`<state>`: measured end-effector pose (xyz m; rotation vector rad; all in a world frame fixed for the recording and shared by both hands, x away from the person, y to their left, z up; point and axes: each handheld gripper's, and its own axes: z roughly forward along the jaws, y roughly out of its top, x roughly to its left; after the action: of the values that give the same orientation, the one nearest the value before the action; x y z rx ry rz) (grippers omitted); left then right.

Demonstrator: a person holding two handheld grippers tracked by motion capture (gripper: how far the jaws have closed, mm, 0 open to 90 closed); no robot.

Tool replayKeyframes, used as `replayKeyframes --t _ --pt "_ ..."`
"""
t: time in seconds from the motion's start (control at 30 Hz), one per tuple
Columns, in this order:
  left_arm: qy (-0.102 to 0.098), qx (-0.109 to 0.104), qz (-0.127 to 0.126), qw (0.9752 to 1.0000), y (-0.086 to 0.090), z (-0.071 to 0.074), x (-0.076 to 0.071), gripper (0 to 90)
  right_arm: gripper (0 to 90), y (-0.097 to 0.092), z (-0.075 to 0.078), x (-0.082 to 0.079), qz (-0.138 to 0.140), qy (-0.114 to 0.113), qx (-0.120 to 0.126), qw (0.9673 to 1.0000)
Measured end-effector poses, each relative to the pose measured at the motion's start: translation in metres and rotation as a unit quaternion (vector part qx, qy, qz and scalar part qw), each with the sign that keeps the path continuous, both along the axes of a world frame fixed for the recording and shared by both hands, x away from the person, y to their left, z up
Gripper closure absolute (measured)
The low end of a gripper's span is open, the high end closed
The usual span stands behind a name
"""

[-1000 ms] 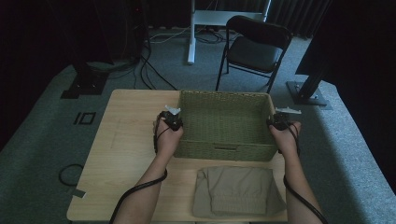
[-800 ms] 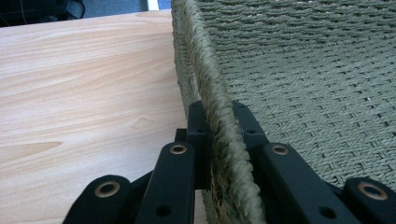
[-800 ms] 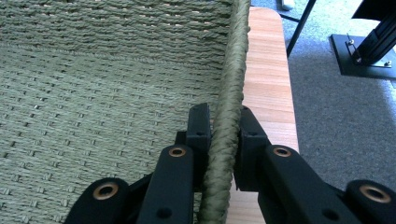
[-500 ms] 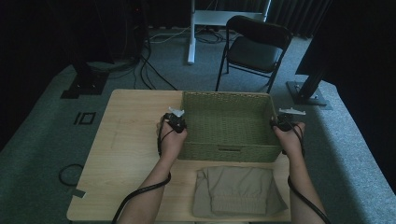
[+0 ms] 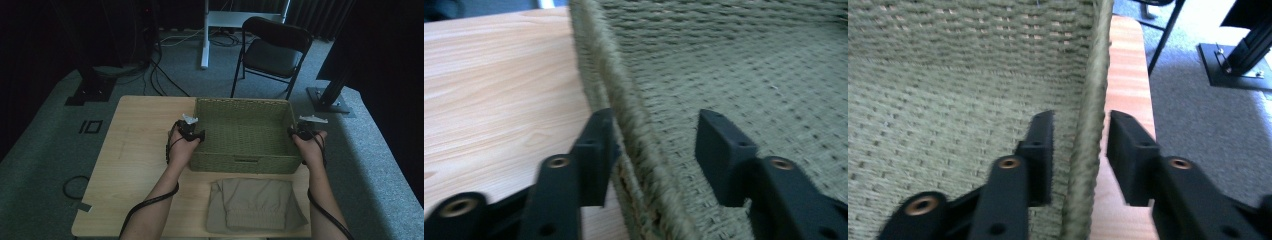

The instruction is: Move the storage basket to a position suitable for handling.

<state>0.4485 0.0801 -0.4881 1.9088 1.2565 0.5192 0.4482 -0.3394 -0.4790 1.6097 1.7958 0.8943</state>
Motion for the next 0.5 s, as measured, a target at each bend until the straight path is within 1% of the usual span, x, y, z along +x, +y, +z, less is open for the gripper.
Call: replayKeyframes --t 0.03,0.1,0.13,0.17,0.2,0.23,0.3,0.33,0.4,0.43,0.5 --pt "0.001 -0.003 -0.005 1.0 0.001 0.0 0.001 45.6 60.3 -0.001 0.001 0.0 0.004 0.0 0.004 1.0" --pt "0.014 -0.021 -0.011 0.9996 0.002 0.002 0.003 37.1 55.7 -0.001 0.003 -0.001 0.007 -0.004 0.005 1.0" --pt "0.014 -0.021 -0.011 0.9996 0.002 0.002 0.003 36.7 55.7 -0.001 0.003 -0.001 0.007 -0.004 0.005 1.0" --pt "0.017 -0.03 -0.009 0.9994 0.005 0.006 0.004 36.7 52.5 -0.002 0.004 -0.001 0.008 -0.006 0.008 0.9999" --pt "0.011 -0.03 -0.011 0.9994 0.006 0.008 0.004 36.7 48.3 -0.001 0.006 -0.001 0.012 -0.009 0.014 0.9998" --pt "0.009 -0.033 -0.011 0.9993 0.007 0.01 0.004 36.5 46.1 -0.001 0.008 -0.001 0.016 -0.012 0.012 0.9997" --pt "0.003 -0.046 -0.014 0.9988 0.009 0.015 0.004 32.8 40.7 -0.001 0.01 -0.001 0.016 -0.021 0.015 0.9995" --pt "0.003 -0.043 -0.017 0.9989 0.01 0.018 0.003 32.7 38.7 -0.001 0.012 -0.001 0.018 -0.028 0.016 0.9993" --pt "-0.004 -0.038 -0.018 0.9991 0.013 0.024 0.001 29.8 32.5 -0.001 0.015 -0.001 0.018 -0.036 0.022 0.999" --pt "-0.007 -0.04 -0.019 0.999 0.015 0.027 0.001 29.8 31.9 -0.002 0.017 -0.002 0.02 -0.038 0.027 0.9987" --pt "-0.012 -0.046 -0.023 0.9986 0.017 0.032 -0.001 29.7 29.9 -0.003 0.02 -0.003 0.022 -0.037 0.026 0.9987"
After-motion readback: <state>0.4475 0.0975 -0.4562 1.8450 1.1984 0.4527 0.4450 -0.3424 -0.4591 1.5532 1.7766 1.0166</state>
